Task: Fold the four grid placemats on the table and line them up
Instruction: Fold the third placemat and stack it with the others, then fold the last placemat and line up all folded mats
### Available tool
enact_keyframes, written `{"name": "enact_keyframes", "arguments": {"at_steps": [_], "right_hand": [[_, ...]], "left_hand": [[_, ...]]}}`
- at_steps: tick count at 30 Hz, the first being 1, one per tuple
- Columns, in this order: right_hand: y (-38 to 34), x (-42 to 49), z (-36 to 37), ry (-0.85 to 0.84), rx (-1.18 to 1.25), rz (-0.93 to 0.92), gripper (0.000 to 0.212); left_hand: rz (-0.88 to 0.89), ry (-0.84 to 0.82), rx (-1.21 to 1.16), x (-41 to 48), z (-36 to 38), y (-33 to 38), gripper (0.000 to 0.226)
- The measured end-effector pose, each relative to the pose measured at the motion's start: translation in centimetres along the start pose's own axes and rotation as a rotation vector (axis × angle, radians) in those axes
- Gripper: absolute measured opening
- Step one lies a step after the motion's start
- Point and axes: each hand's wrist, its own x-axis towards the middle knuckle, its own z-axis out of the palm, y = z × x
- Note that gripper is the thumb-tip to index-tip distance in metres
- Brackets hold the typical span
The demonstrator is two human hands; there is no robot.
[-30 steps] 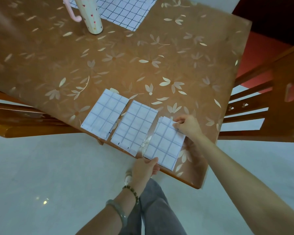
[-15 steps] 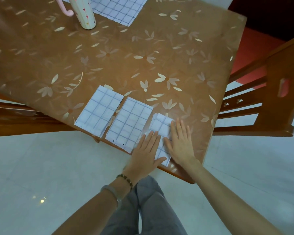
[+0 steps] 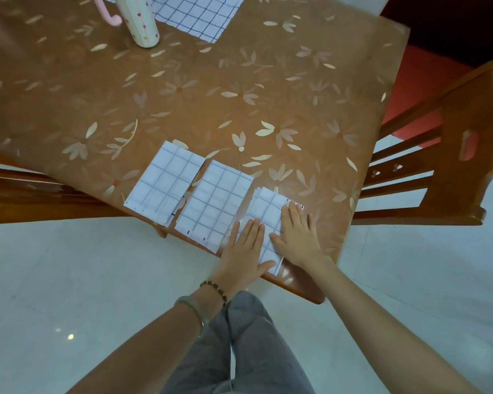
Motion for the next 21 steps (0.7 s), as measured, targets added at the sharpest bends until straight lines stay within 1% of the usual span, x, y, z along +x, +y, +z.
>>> {"name": "enact_keyframes", "arguments": {"at_steps": [2, 4, 5, 7, 9, 10, 12, 14, 16, 18, 21], "right_hand": [[-0.3, 0.2, -2.6, -0.061, 0.074, 0.012, 0.064], [-0.6, 0.0, -5.7, -0.145, 0.077, 0.001, 0.053], [-0.8, -0.2, -7.3, -0.168, 0.081, -0.016, 0.052], [-1.6, -1.1, -10.6, -0.174, 0.149, -0.063, 0.059], [-2.4, -2.3, -13.8, -0.150, 0.268, -0.120, 0.069], [-2.8, -3.1, -15.4, -0.123, 0.325, -0.147, 0.073], [-3.6, -4.6, -18.1, -0.023, 0.459, -0.187, 0.080], [-4.2, -6.0, -20.4, 0.120, 0.660, -0.190, 0.090], [-4.6, -7.5, -22.0, 0.271, 0.840, -0.164, 0.101], [-4.9, -8.9, -22.9, 0.404, 0.987, -0.137, 0.106], [-4.7, -11.3, -23.5, 0.557, 1.191, -0.093, 0.110]], "left_hand": [[0.004, -0.059, -0.057, 0.6, -2.4, -0.6, 0.075], [-0.067, -0.054, -0.194, 1.1, -5.7, -1.8, 0.063], [-0.114, -0.052, -0.281, 1.2, -7.8, -2.6, 0.060], [-0.186, -0.089, -0.502, 0.8, -11.9, -4.4, 0.060], [-0.217, -0.103, -0.716, -0.4, -15.2, -6.1, 0.059], [-0.200, -0.069, -0.795, -1.1, -16.5, -7.0, 0.059], [-0.139, 0.075, -0.927, -2.4, -18.8, -8.5, 0.062], [-0.098, 0.228, -1.044, -3.1, -21.2, -9.5, 0.075], [-0.064, 0.342, -1.155, -3.4, -23.6, -10.1, 0.091], [-0.028, 0.408, -1.246, -3.5, -25.3, -10.6, 0.104], [0.053, 0.441, -1.314, -3.3, -27.0, -10.6, 0.112]]}}
